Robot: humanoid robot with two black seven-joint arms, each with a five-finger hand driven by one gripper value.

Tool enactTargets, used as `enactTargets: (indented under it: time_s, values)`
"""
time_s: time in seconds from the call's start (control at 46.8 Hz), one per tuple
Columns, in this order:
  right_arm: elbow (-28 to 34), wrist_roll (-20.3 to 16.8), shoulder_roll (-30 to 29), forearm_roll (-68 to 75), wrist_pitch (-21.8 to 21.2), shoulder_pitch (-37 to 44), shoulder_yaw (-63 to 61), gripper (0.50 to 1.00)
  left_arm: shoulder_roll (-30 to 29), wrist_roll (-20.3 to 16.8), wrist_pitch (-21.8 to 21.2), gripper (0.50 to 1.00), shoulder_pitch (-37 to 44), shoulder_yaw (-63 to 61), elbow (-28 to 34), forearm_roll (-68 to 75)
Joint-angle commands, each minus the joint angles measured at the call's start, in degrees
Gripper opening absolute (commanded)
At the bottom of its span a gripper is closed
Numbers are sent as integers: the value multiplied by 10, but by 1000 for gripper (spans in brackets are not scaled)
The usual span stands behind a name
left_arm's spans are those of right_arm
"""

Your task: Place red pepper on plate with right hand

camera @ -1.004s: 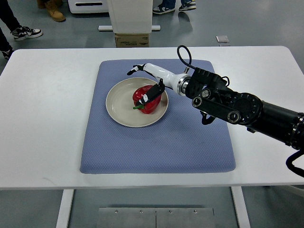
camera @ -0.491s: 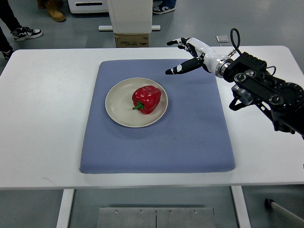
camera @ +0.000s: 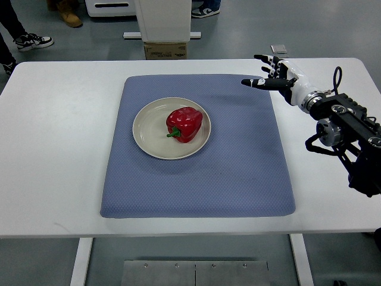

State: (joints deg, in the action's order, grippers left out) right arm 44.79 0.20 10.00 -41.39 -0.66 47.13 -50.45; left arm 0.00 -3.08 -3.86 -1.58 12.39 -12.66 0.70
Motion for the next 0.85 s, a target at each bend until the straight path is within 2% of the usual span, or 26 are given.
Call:
enactTargets:
  time_s: [0.0,0.321,0.833]
  values:
    - [0,-3,-2,25,0,-12,-35,1000,0,0,0,1000,0,0,0,0]
    - [19,2,-17,96,0,-58,-119,1000,0,0,0,1000,0,0,0,0]
    - [21,3,-33,205,2,-81,-122,1000,0,0,0,1000,0,0,0,0]
